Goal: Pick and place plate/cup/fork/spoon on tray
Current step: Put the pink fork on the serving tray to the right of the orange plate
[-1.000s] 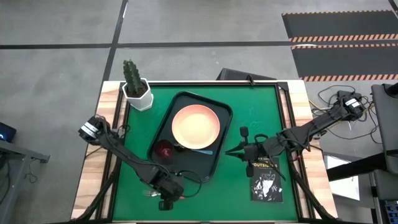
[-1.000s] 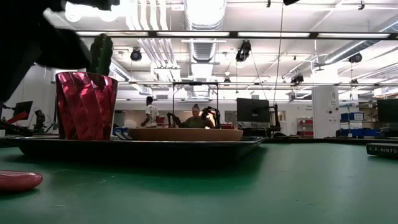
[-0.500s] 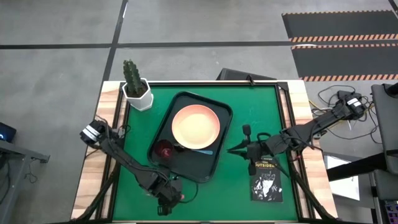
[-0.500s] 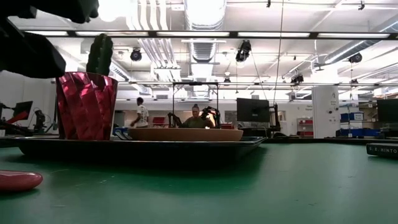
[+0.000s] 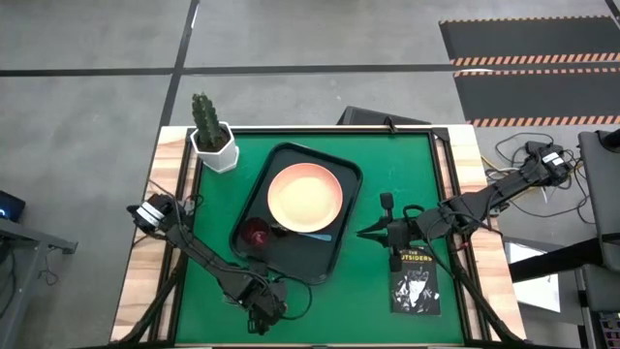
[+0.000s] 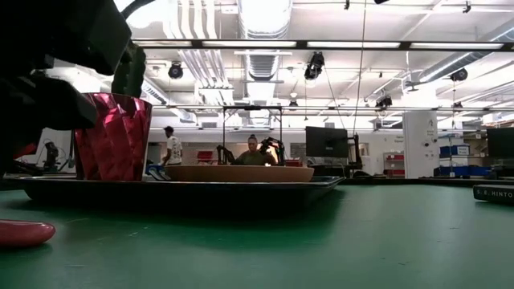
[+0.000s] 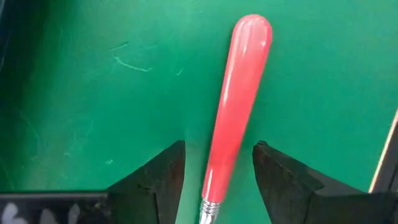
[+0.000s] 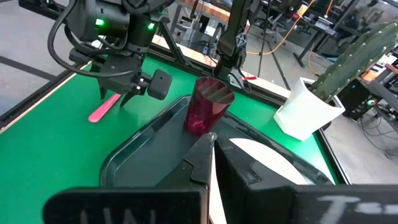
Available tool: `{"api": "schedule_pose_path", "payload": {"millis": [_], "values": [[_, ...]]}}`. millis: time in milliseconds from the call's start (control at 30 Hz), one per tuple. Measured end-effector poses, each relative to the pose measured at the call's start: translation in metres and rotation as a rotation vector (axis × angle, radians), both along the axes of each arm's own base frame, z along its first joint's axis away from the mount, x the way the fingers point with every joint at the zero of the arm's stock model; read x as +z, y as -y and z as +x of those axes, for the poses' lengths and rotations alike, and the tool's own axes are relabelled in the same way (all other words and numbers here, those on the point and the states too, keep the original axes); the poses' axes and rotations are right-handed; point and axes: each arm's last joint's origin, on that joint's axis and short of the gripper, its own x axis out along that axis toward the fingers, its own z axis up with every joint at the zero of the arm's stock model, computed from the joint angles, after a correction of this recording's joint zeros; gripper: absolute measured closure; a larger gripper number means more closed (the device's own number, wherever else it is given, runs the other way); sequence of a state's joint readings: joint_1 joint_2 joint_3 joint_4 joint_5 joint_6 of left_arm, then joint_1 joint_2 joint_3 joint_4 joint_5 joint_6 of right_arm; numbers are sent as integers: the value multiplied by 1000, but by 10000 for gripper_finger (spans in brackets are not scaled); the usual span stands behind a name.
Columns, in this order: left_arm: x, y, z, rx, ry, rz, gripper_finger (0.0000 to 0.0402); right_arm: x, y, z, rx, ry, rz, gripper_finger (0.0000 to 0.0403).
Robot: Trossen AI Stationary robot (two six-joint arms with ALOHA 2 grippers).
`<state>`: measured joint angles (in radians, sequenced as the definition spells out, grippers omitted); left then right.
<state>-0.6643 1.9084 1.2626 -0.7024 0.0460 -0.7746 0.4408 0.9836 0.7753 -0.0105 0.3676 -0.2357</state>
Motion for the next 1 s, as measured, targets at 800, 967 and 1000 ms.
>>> {"api": "schedule_pose_path", "payload": {"millis": [800,967,1000], "values": [[20,8,1,-27,2,-124,366,0,0,0,-5,-1,14,394],[51,15,16,-22,92,-183,366,-1,0,-1,-6,-17,11,394],[59,15,20,-17,111,-193,367,-1,1,-1,-6,-17,11,394]]}}
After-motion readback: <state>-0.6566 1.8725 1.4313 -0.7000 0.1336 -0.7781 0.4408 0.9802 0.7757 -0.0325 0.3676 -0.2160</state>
